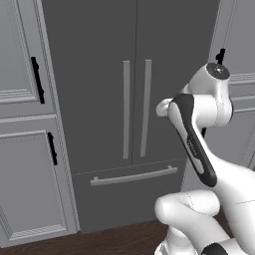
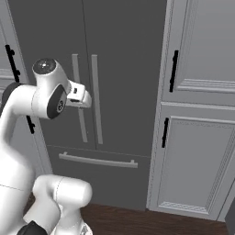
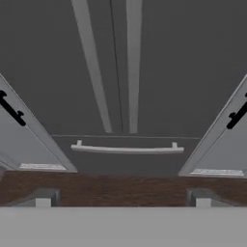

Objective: Grab a lemon wedge from the fridge and one ice cube from the ice bowl, and put them in the glass of lemonade.

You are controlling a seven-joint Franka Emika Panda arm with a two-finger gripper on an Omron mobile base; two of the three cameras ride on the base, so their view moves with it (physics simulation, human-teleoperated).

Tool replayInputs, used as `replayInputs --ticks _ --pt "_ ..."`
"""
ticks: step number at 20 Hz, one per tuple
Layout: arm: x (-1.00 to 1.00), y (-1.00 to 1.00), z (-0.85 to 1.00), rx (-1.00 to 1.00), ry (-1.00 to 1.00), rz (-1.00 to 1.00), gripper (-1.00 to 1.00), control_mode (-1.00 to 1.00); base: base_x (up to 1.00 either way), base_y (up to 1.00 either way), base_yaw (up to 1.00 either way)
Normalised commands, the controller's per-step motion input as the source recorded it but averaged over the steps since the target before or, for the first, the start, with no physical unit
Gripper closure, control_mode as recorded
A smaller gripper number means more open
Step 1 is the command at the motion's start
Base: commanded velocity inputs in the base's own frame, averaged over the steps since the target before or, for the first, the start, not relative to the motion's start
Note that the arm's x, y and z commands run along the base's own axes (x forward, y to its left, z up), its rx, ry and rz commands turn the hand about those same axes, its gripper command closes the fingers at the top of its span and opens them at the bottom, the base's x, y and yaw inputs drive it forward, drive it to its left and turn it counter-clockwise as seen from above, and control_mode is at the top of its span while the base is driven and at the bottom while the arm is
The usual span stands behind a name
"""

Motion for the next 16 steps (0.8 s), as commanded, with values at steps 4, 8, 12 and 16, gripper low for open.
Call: replayInputs --ticks 4,8,12,16 --pt "1.00 -0.04 -0.02 0.05 -0.08 0.00 -1.00 -1.00 0.00 0.00 0.00" --pt "1.00 0.00 -0.11 0.00 0.00 0.00 -1.00 -1.00 0.00 0.00 0.00" --pt "1.00 0.00 -0.21 0.00 0.00 0.00 -1.00 -1.00 0.00 0.00 0.00" --pt "0.90 0.00 -0.20 0.00 -0.06 0.00 -1.00 -1.00 0.00 0.00 0.00"
